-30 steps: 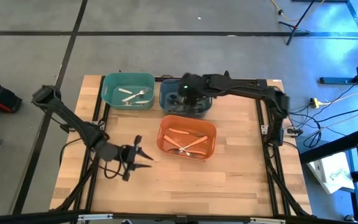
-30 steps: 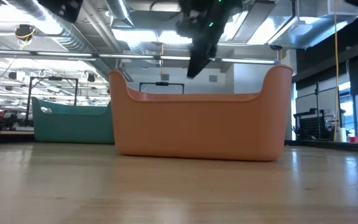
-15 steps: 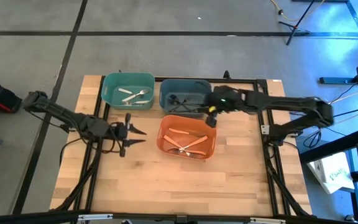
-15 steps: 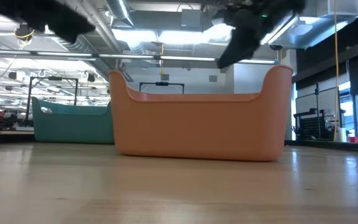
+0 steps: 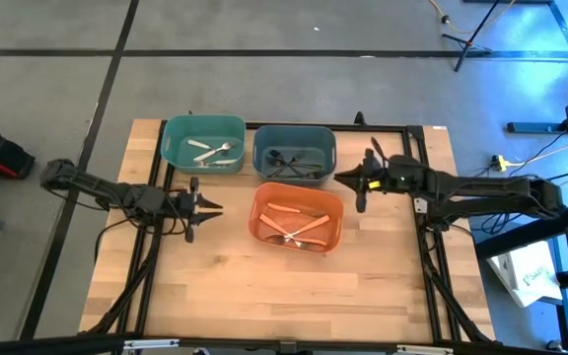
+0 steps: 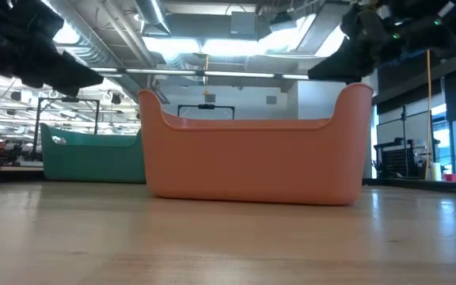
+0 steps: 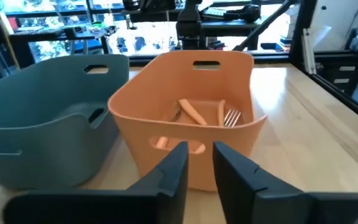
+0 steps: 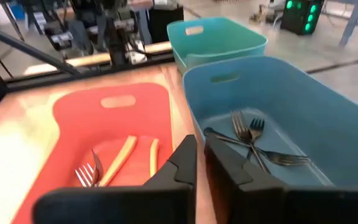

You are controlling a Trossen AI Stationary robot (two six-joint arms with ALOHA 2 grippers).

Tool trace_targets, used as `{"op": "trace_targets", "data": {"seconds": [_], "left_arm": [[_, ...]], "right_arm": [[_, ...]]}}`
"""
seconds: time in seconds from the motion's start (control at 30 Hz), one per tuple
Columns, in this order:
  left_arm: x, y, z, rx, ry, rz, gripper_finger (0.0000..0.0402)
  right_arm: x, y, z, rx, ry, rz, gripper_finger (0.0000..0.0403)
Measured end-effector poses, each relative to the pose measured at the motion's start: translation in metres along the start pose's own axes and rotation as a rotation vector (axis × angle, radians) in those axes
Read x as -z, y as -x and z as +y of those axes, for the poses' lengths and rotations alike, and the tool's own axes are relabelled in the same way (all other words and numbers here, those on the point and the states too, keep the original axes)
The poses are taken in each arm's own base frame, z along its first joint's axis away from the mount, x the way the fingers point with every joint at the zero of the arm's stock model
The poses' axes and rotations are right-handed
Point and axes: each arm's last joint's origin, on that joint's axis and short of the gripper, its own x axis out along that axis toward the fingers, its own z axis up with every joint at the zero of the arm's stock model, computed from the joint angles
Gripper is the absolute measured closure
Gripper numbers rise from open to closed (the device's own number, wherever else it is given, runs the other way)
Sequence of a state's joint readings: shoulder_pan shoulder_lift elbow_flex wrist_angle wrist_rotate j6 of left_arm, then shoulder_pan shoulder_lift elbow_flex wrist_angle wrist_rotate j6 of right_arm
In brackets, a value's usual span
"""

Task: Sort silverware by color (type)
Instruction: Return to Home Position

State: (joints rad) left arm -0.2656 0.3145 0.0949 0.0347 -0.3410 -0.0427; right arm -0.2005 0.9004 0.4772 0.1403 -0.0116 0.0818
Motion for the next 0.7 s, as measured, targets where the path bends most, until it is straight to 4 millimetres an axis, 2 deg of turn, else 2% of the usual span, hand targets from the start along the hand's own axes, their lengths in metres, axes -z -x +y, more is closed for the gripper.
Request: {"op": "trace_targets", "data": {"seconds": [0.13, 0.3, 0.5, 0.7], "left_arm": [[0.008, 0.001, 0.002, 0.067, -0.055, 0.027, 0.0365], [0.008, 0.003, 0.008, 0.076, -0.041, -0.001, 0.0397], [0.006, 0.007, 0.014, 0.114, -0.014, -0.035, 0.0398], [0.006, 0.015, 0.018, 0.064, 0.002, -0.066, 0.0399]], "right_arm": [[0.015, 0.004, -0.001, -0.005, -0.018, -0.042, 0.04], [0.029, 0.01, -0.001, -0.062, -0.016, -0.136, 0.0394], [0.045, 0.02, -0.003, -0.042, -0.04, -0.158, 0.0394], [0.06, 0.042, -0.005, -0.007, -0.083, -0.187, 0.0393]]}}
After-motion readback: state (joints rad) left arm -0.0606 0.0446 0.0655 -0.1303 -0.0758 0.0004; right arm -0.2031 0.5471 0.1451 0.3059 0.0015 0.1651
